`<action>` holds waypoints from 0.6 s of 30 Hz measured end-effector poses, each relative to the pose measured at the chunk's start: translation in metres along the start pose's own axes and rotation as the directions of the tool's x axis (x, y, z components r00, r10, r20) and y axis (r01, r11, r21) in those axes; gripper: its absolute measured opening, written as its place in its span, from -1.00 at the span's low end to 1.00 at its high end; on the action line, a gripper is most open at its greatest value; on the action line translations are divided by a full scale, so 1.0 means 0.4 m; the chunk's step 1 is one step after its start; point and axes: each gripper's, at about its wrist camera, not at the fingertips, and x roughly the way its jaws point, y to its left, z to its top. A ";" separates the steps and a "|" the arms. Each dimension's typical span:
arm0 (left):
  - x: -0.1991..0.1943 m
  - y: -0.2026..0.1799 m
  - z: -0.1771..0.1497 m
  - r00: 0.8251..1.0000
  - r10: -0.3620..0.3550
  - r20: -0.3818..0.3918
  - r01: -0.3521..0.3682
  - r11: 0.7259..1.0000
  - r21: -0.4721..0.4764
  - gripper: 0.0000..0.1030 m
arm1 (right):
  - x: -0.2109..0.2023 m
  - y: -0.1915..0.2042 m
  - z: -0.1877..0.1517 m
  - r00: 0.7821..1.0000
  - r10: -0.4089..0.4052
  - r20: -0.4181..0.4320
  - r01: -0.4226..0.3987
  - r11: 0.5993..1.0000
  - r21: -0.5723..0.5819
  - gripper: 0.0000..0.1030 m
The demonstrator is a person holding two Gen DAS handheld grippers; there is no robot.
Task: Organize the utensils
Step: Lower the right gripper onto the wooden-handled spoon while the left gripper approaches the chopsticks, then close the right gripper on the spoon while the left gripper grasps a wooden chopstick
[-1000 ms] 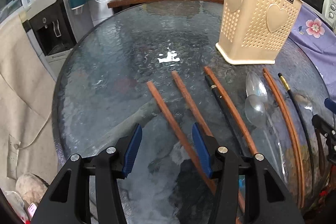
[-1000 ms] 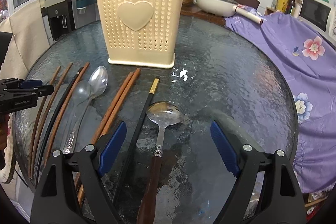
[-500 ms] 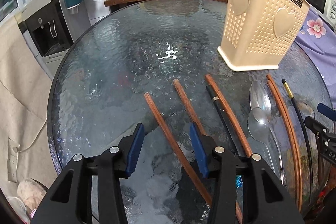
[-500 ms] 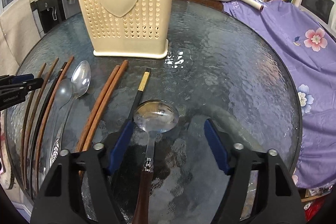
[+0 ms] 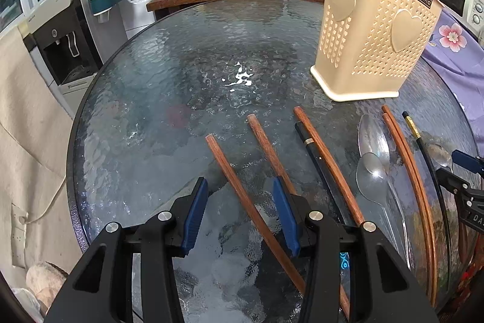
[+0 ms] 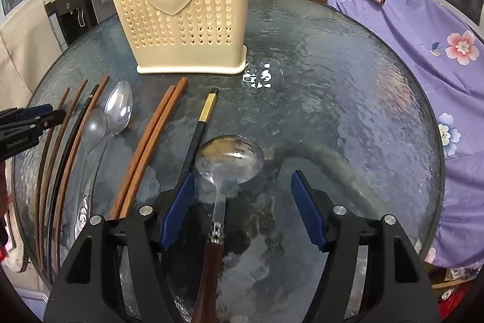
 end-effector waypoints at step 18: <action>0.031 0.003 0.044 1.000 -0.011 -0.004 0.010 1.000 -0.027 -0.33 | 0.027 0.024 0.051 0.999 0.023 -0.024 -0.023 1.000 0.015 -0.07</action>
